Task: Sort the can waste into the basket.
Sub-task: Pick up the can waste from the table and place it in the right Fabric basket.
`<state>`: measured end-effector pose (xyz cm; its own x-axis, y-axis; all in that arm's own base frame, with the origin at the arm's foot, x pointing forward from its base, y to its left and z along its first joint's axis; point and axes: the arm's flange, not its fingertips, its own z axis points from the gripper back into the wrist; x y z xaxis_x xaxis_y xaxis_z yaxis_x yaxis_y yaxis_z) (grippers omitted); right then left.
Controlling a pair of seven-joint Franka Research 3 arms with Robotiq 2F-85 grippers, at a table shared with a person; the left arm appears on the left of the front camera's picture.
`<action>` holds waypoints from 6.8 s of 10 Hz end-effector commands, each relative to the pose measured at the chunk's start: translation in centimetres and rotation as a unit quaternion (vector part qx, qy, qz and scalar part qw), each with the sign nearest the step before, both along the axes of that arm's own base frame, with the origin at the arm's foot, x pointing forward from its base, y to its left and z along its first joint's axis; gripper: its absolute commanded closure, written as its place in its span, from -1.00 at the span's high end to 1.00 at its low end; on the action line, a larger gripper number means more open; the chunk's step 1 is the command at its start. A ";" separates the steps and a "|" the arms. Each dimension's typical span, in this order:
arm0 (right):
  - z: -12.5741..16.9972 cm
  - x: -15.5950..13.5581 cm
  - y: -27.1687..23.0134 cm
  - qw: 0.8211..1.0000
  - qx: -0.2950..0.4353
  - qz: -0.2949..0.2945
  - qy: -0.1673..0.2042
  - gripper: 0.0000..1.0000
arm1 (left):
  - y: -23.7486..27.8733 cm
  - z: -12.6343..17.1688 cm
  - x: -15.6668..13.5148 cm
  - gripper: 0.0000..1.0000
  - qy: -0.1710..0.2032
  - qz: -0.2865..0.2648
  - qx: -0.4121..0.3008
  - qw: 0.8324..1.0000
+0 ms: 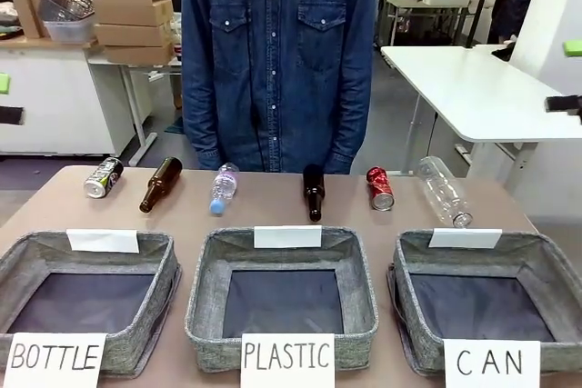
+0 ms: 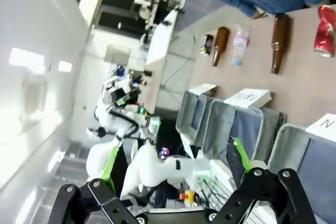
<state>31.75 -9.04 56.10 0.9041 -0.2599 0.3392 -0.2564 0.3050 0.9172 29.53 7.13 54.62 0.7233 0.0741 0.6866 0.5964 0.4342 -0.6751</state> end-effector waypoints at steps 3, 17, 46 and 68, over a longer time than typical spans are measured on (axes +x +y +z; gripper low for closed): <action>0.0 0.0 0.0 1.000 0.000 0.000 0.000 1.00 | 0.1 0.4 -0.3 1.00 0.005 0.027 0.031 0.999; 0.0 0.0 0.0 1.000 0.000 0.000 0.000 1.00 | 6.3 -0.2 9.0 1.00 0.140 0.297 0.352 0.877; 0.0 0.0 0.0 1.000 0.000 0.000 0.000 1.00 | 9.6 -0.2 24.2 1.00 0.248 0.061 0.523 0.813; 0.0 0.0 0.0 1.000 0.000 0.000 0.000 1.00 | 3.8 -18.5 44.8 1.00 0.320 0.078 0.381 0.864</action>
<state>31.52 -9.13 55.94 0.9137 -0.2604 0.3121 -0.2217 0.3244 0.9196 72.82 10.75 34.95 0.9903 -0.1262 0.0576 0.1387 0.9097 -0.3913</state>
